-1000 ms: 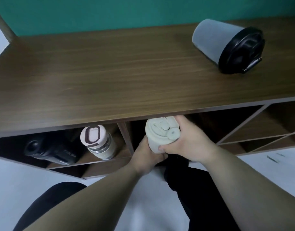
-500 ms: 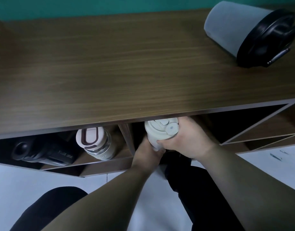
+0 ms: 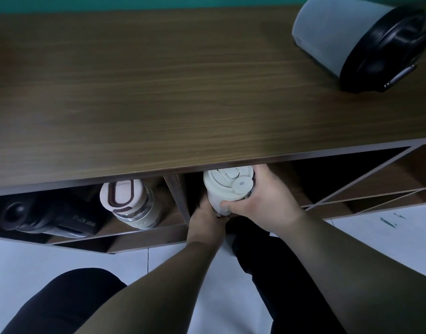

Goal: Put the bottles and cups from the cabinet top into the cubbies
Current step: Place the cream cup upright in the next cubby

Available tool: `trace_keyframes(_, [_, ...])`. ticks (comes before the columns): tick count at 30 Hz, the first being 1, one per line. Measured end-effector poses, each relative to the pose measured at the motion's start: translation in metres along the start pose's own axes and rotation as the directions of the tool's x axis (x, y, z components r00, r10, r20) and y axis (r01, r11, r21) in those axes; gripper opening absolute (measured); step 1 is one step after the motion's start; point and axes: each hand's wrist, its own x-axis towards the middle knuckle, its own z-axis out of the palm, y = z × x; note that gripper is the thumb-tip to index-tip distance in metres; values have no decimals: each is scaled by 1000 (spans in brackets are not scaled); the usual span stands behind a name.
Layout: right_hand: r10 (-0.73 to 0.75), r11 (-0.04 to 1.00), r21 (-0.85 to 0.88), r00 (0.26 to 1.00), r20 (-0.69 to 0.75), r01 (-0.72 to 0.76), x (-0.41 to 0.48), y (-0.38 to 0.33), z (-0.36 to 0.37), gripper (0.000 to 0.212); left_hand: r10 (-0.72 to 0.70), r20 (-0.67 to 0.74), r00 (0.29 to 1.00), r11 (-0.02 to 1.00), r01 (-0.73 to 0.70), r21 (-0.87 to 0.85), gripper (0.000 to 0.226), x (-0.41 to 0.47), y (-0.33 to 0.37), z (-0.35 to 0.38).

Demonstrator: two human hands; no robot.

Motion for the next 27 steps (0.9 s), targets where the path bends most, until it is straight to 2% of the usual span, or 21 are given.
trace_keyframes(6, [29,999,-18,993,-115,-31,-6,1,16,86,9,11,1000,999,-9,33,50,0,-2,-1])
trace_keyframes(13, [63,998,-9,975,-213,-67,-16,-2,27,81,38,36,999,994,-41,98,56,2,-14,0])
trace_keyframes(21, [81,996,-9,974,-211,-85,-15,-2,27,89,43,49,998,991,-49,126,54,3,-16,-1])
trace_keyframes(27, [74,997,-14,979,-191,-78,-16,-4,25,87,65,56,996,988,-72,136,60,1,-14,-3])
